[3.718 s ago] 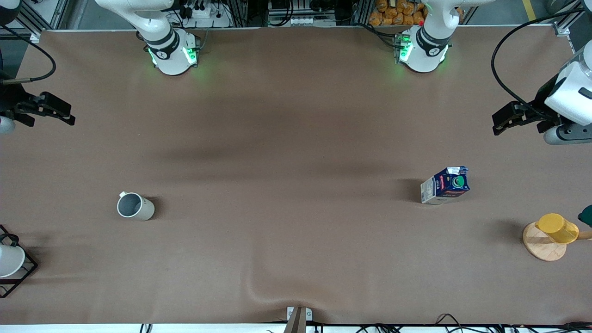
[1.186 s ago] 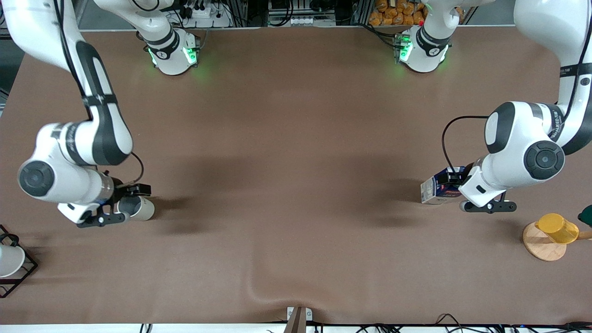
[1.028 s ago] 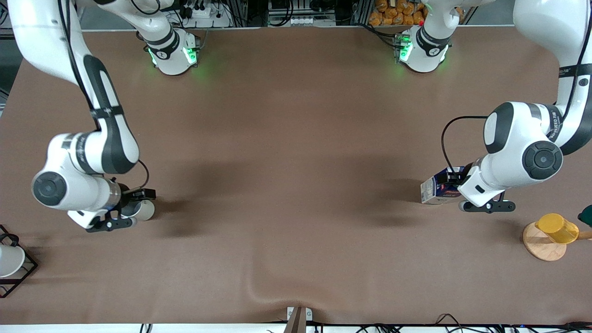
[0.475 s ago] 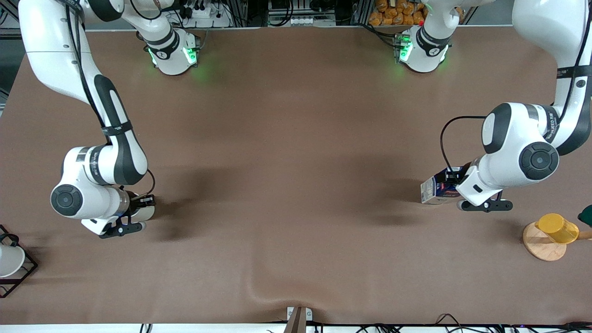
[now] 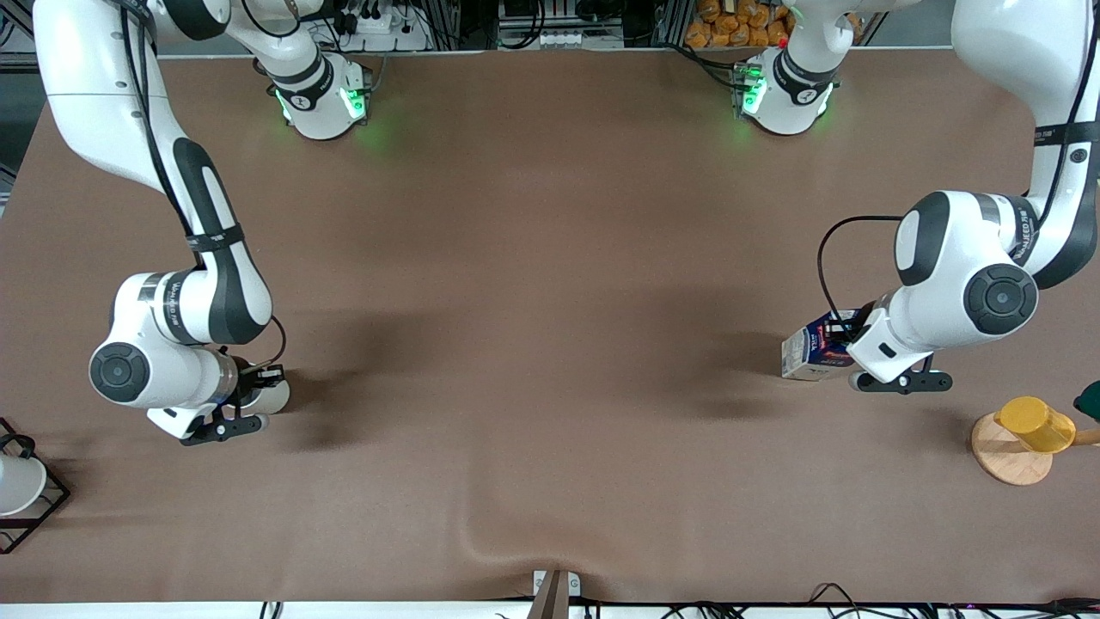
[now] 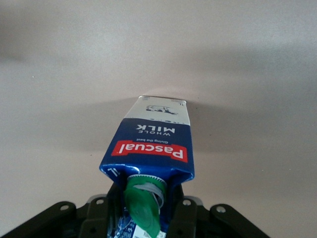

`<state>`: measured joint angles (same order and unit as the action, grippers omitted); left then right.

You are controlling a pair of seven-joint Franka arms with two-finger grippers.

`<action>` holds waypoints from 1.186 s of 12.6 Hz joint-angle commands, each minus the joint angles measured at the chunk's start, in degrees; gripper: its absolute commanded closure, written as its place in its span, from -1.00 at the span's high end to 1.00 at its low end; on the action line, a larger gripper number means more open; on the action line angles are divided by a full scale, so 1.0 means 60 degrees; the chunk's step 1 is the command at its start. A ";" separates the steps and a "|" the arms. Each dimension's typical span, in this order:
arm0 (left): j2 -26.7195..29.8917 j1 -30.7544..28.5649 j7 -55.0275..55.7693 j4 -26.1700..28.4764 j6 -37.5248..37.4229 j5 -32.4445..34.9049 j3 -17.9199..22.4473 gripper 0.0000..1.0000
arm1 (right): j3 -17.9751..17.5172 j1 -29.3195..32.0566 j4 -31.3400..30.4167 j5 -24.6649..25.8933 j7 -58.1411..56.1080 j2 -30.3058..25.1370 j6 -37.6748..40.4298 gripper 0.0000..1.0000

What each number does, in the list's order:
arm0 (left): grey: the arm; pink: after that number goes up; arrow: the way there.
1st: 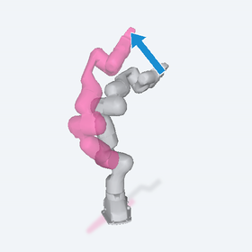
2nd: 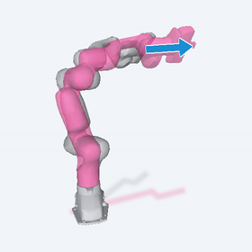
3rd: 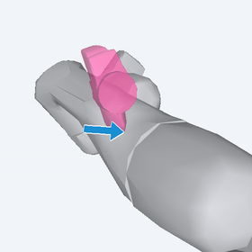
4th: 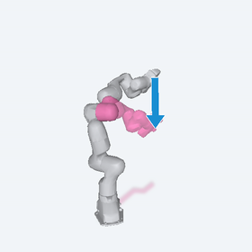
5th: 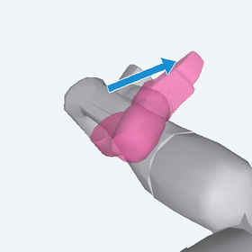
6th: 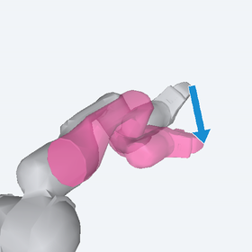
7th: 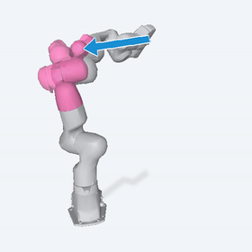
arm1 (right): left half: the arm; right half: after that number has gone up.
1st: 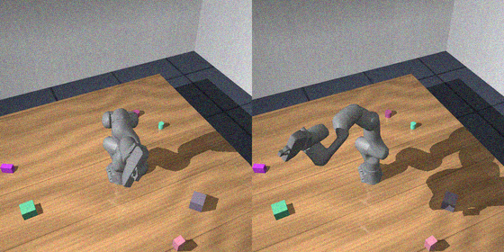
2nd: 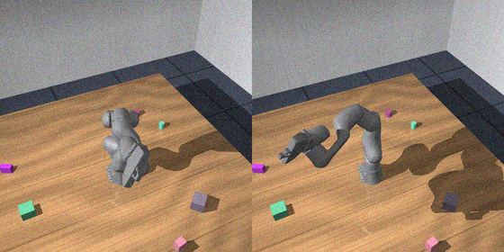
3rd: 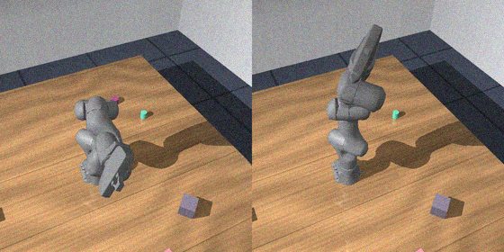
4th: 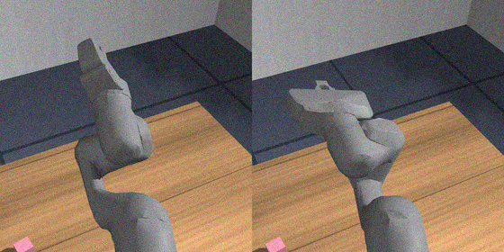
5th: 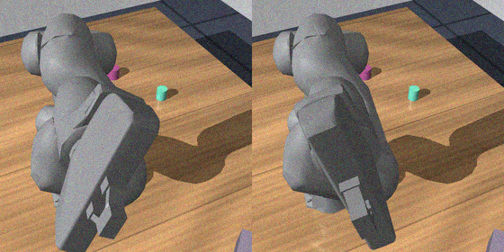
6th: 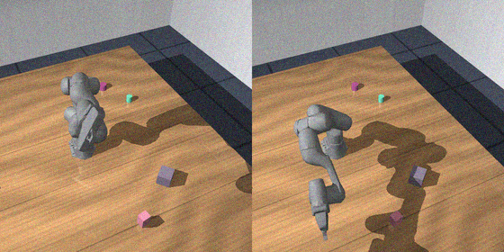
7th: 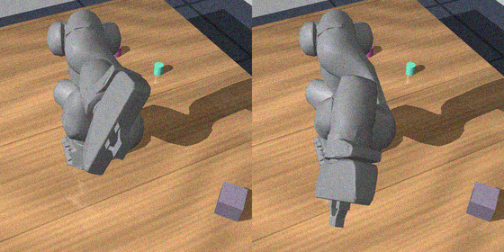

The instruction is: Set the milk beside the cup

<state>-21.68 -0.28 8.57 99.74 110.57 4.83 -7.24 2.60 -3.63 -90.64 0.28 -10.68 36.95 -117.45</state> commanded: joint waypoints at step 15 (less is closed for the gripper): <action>0.0830 0.0106 0.0943 -0.0290 -0.0381 0.0176 -0.1034 -0.54 | -0.1501 -0.2630 0.1133 -0.0075 -0.2483 -0.0358 0.0371 -1.00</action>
<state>-17.37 0.54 12.01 98.87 110.09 4.83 -12.23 -4.71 -18.03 -84.57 0.14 -23.97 34.29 -115.47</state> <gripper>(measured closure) 0.604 0.956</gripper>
